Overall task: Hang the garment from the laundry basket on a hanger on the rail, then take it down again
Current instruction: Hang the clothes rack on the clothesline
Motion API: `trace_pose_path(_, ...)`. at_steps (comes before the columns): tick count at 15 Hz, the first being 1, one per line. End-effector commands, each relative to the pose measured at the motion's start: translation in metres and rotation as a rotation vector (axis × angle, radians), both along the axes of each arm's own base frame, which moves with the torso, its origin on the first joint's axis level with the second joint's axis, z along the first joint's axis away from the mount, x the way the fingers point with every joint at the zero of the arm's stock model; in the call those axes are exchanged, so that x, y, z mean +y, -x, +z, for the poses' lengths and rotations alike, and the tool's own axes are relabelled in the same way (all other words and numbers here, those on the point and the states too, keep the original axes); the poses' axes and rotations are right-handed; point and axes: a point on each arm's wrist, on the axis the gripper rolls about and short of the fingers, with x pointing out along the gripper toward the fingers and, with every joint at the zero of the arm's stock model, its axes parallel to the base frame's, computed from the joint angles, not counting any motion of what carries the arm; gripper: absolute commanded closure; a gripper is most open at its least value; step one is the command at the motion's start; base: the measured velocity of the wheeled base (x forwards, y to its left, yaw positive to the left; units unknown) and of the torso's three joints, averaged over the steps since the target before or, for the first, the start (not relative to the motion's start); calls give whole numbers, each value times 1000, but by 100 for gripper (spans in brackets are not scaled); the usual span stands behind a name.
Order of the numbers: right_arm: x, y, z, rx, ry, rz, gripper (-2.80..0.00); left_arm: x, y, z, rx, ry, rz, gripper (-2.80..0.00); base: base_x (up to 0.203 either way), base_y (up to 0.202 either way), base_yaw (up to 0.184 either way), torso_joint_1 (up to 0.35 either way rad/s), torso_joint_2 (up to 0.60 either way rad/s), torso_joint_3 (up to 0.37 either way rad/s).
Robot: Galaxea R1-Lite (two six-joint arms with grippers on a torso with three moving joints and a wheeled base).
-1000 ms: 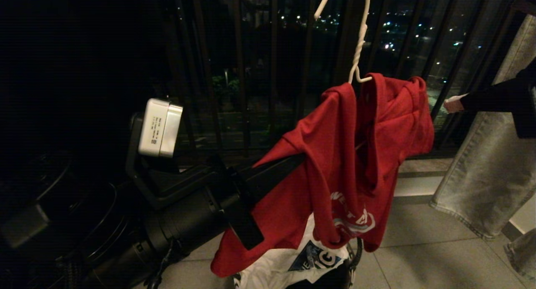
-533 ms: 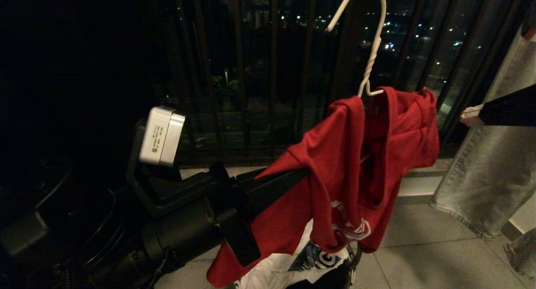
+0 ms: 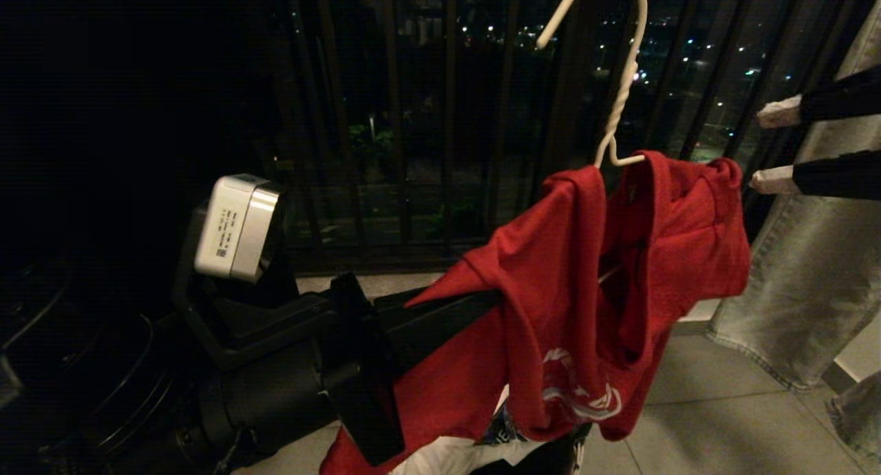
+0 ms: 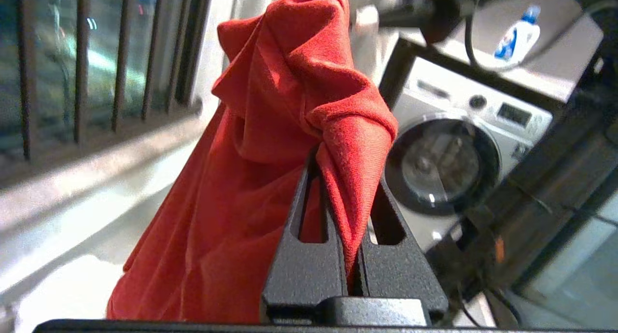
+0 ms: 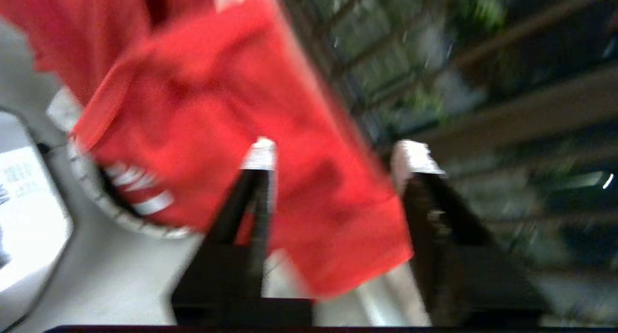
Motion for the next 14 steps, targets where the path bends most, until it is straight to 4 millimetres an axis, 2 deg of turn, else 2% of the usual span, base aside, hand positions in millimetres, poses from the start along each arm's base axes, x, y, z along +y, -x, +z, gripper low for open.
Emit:
trace_pose_path(1,5,-16,0,-20,16,35,-280,6,6,7,-6,11,-20,0,0,0,0,0,0,0)
trace_pose_path(4,5,-32,-5,-41,79,114,-280,9,8,10,-6,21,-25,0,0,0,0,0,0,0)
trace_pose_path(10,2,-24,-16,38,122,232,-280,10,9,13,-15,33,-22,0,0,0,0,0,0,0)
trace_pose_path(14,5,-31,-20,44,140,250,-280,12,11,16,-25,42,-22,0,0,0,0,0,0,0)
